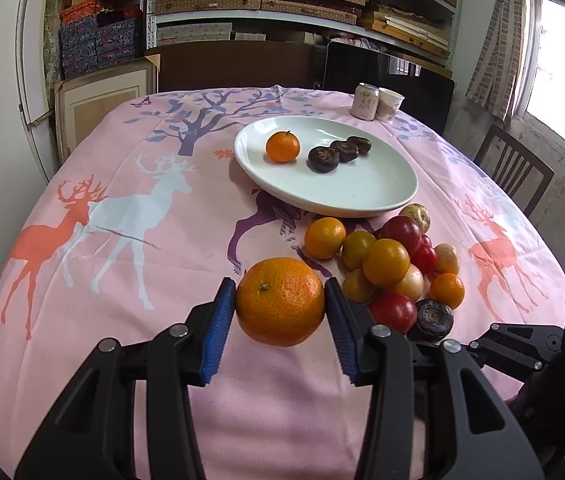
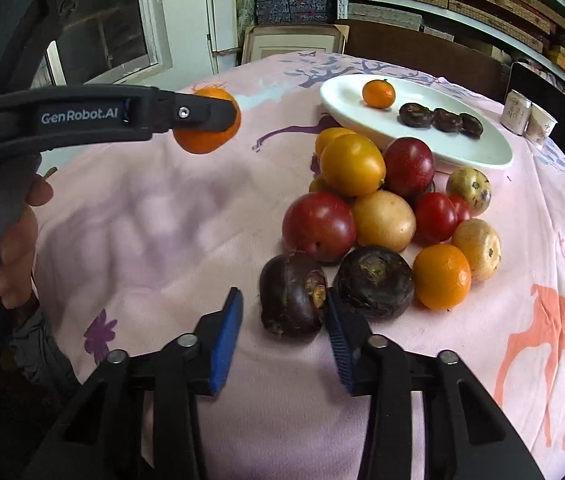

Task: Organize fruits
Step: 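Place the mandarin and dark fruit on the white plate, opening both tools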

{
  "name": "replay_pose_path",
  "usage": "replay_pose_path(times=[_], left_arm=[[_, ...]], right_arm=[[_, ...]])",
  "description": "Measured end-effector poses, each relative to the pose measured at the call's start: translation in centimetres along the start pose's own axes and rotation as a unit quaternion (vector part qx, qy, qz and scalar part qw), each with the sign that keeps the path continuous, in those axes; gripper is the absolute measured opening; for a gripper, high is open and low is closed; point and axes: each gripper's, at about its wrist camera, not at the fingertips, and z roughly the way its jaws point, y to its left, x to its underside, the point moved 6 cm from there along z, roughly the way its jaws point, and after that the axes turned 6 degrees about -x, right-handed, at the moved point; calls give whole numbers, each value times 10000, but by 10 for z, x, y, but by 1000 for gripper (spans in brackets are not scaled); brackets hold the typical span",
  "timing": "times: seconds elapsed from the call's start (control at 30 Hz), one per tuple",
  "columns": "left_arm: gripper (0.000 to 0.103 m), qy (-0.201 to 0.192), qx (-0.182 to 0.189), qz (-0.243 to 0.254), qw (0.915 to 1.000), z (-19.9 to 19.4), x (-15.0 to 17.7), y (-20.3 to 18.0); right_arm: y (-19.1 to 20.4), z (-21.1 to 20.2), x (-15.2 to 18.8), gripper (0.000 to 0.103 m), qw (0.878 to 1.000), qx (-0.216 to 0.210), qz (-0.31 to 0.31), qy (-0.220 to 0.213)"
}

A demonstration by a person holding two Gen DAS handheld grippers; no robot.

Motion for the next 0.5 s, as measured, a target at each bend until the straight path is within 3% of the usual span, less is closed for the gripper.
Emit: replay_pose_path(times=[0.27,0.5], left_arm=[[45,-26,25,43,10000,-2,0,-5],[45,-186,147,323,9992,-7,-30,-32]], right_arm=[[-19,-44,-11,26,9977,-58,204,-638],[-81,-88,-40,26,9921,299,494,-1110]])
